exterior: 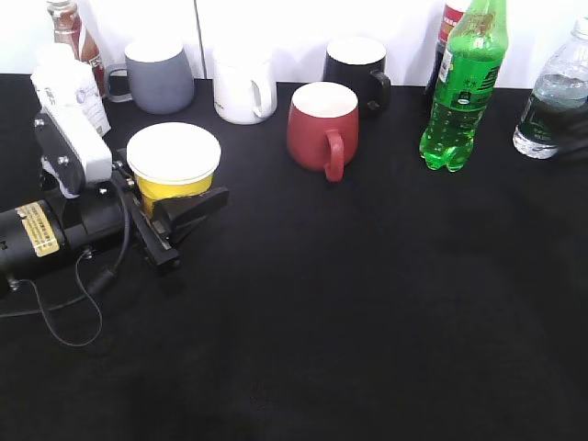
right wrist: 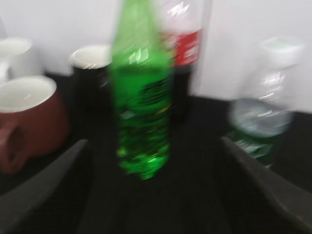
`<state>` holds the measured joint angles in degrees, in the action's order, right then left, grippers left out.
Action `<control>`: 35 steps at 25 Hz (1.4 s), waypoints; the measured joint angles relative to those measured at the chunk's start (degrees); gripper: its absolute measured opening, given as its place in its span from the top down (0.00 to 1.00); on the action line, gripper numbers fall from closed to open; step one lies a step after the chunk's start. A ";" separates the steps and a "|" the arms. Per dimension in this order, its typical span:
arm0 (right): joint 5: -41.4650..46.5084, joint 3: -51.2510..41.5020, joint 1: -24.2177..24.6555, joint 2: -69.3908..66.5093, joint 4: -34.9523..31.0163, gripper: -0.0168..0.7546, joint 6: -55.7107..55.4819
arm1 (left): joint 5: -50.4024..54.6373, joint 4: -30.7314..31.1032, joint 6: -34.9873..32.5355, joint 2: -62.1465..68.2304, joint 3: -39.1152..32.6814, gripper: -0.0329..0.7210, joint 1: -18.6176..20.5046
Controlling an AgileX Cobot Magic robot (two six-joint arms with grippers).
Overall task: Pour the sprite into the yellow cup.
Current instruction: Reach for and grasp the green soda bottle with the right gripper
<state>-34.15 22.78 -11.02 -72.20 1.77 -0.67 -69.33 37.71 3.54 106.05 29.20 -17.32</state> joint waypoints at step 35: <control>-22.64 22.78 -9.64 -41.05 -23.71 0.16 7.92 | 0.00 -0.72 0.00 0.00 -0.19 0.36 0.00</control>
<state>-56.79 45.55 -20.66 -113.25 -21.94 7.26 -69.33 36.98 3.54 106.05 29.01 -17.32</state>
